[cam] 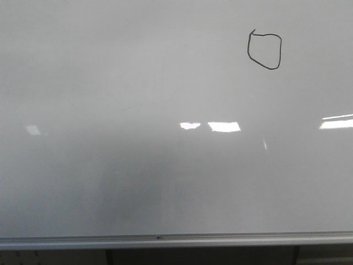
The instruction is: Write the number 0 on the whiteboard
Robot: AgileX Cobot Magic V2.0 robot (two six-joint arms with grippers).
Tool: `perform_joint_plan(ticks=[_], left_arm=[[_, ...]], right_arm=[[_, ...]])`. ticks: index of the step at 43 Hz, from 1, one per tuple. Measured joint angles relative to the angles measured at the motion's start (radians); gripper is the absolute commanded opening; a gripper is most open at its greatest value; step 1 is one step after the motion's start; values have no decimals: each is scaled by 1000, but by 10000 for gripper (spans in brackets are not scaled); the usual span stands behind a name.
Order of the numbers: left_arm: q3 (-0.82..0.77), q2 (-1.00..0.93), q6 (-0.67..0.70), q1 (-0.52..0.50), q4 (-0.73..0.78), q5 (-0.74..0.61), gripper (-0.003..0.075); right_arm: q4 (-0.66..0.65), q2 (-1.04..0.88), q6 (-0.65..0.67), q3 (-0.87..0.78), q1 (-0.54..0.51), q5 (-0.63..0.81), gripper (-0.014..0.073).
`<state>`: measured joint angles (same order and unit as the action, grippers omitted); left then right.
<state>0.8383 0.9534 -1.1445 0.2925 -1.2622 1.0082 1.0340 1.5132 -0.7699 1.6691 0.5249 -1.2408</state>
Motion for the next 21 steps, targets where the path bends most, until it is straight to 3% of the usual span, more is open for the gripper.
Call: perform_joint_plan(ticks=[4, 12, 16, 21], left_arm=[[0, 0, -2, 0, 16, 0, -19], [0, 0, -2, 0, 47, -8, -19], [0, 0, 3, 0, 90, -60, -19], [0, 0, 106, 0, 218, -197, -19]], right_arm=[[17, 0, 0, 0, 0, 0, 482], [21, -27, 0, 2, -37, 0, 488], [4, -64, 0, 2, -100, 3, 488], [-47, -130, 2, -18, -184, 16, 470]])
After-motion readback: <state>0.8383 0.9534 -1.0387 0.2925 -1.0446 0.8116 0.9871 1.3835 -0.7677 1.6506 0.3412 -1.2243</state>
